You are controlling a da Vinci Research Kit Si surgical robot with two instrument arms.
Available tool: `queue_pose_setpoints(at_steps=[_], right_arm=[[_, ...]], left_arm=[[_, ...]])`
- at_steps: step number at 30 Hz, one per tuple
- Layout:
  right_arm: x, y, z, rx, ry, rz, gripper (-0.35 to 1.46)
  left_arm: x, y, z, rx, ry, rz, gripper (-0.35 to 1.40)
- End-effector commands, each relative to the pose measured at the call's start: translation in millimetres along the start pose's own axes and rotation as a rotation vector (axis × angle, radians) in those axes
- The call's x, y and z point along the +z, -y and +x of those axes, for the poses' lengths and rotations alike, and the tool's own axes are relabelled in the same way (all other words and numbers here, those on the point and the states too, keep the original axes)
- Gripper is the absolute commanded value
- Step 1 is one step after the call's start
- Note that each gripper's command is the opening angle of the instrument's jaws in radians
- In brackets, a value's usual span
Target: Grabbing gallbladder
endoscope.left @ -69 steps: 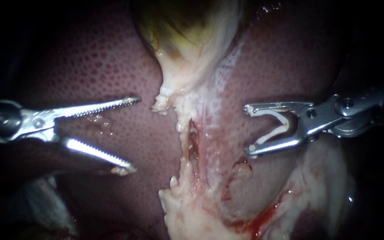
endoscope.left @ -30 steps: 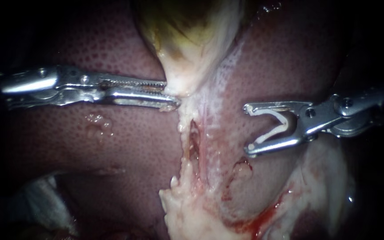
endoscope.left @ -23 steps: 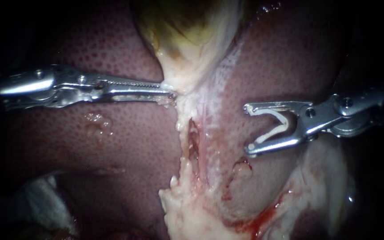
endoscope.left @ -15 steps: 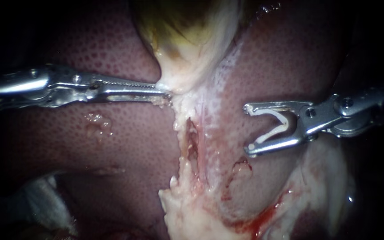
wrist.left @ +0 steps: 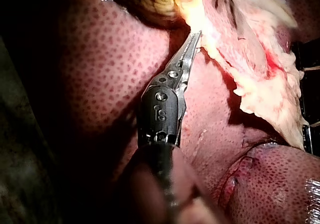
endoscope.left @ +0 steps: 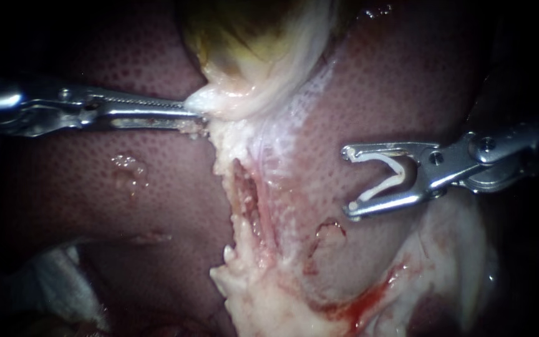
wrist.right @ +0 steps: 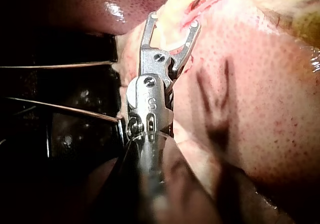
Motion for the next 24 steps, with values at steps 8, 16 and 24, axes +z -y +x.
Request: queue_pose_setpoints(at_steps=[8, 16, 24], right_arm=[[0.0, 0.0, 0.0, 0.0, 0.0, -0.001, 0.59], [0.0, 0.0, 0.0, 0.0, 0.0, -0.001, 0.59], [0.0, 0.0, 0.0, 0.0, 0.0, -0.001, 0.59]], left_arm=[[-0.3, 0.0, 0.6, 0.001, -0.006, 0.001, -0.35], [-0.2, -0.1, 0.5, 0.001, -0.007, 0.003, -0.35], [-0.1, -0.1, 0.4, 0.002, -0.007, 0.004, -0.35]])
